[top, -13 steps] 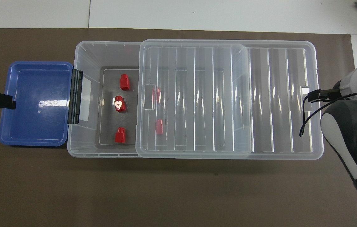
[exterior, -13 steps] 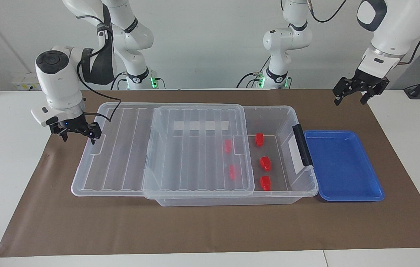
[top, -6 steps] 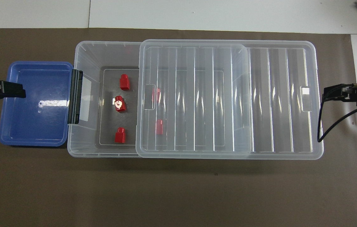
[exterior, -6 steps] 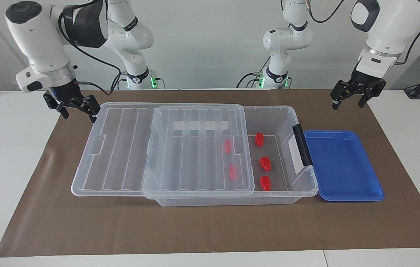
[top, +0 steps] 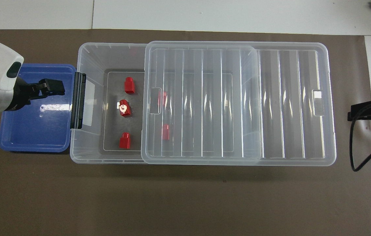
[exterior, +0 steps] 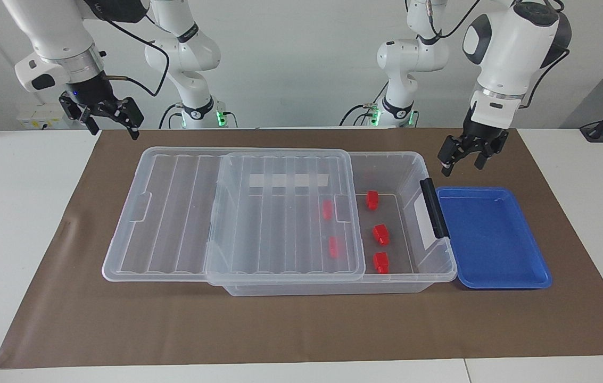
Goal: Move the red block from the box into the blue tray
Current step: 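Lower the left gripper into the box and grasp a red block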
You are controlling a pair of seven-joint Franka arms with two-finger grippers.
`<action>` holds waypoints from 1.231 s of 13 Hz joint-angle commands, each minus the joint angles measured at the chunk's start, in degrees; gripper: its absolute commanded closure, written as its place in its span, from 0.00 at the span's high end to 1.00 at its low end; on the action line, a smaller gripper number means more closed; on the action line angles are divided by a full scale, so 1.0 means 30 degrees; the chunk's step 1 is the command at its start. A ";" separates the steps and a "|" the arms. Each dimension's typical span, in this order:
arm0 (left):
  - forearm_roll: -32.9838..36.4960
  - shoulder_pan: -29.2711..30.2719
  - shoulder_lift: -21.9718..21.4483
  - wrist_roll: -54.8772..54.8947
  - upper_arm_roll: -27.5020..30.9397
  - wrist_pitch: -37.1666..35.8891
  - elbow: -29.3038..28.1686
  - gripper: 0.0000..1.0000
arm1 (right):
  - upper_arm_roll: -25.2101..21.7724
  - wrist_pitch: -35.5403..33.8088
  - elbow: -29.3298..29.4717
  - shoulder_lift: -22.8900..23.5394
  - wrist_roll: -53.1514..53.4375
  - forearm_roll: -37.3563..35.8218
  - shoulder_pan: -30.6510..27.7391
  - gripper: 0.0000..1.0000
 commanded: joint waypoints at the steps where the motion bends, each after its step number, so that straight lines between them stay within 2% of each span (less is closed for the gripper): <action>1: -0.0133 -0.1457 0.0048 -0.2264 0.0271 0.1882 -0.1343 1.00 | 0.0159 0.0312 0.0093 0.0204 0.0248 0.0330 0.0156 1.00; 3: -0.0045 -0.2541 0.0953 -0.3730 0.0271 0.2881 -0.1581 1.00 | 0.0159 0.0315 0.0092 0.0204 0.0131 0.0272 0.0187 1.00; 5: 0.1210 -0.3306 0.1834 -0.4701 0.0271 0.3672 -0.1581 1.00 | 0.0217 0.0344 0.0121 0.0204 -0.0102 0.0329 0.0187 1.00; 8: 0.1274 -0.3746 0.2684 -0.4733 0.0271 0.4346 -0.1581 1.00 | 0.0246 0.0109 0.0121 0.0204 -0.1651 0.0506 0.0187 1.00; 16: 0.1566 -0.4155 0.4587 -0.4792 0.0300 0.6603 -0.2020 1.00 | 0.0246 0.0315 0.0062 0.0204 -0.1657 0.0535 0.0157 1.00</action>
